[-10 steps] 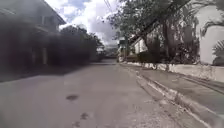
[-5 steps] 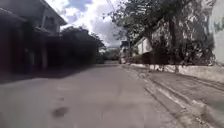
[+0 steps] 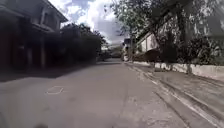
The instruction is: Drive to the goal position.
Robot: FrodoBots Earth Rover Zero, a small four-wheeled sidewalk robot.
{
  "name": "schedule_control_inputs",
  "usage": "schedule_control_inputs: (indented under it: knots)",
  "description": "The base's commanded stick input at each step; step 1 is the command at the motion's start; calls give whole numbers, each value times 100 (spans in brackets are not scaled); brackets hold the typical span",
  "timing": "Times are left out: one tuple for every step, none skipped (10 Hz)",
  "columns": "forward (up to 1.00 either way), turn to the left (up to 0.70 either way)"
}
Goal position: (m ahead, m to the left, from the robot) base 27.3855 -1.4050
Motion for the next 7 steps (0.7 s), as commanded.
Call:
schedule_control_inputs:
  knots:
    - [100,0]
    - [100,0]
    - [100,0]
    - [100,0]
    - [100,0]
    - [100,0]
    - [100,0]
